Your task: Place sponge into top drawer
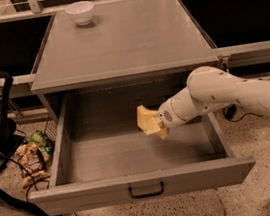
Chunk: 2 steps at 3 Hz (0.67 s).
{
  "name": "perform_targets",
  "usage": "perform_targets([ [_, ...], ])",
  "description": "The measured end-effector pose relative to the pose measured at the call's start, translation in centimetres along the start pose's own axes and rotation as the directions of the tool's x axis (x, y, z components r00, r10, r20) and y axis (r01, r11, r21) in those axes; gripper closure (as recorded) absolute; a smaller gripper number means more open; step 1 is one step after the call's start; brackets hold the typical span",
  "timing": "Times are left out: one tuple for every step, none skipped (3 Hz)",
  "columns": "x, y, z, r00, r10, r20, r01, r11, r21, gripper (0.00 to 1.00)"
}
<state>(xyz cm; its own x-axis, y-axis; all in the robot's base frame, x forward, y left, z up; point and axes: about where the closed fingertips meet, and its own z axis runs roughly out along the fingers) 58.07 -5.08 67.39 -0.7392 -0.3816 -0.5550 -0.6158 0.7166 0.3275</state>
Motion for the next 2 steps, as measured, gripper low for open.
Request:
perform_targets([
  [0.0,0.0,0.0,1.0,0.0,0.0,0.0,1.0,0.0,0.37],
  [0.0,0.0,0.0,1.0,0.0,0.0,0.0,1.0,0.0,0.12],
])
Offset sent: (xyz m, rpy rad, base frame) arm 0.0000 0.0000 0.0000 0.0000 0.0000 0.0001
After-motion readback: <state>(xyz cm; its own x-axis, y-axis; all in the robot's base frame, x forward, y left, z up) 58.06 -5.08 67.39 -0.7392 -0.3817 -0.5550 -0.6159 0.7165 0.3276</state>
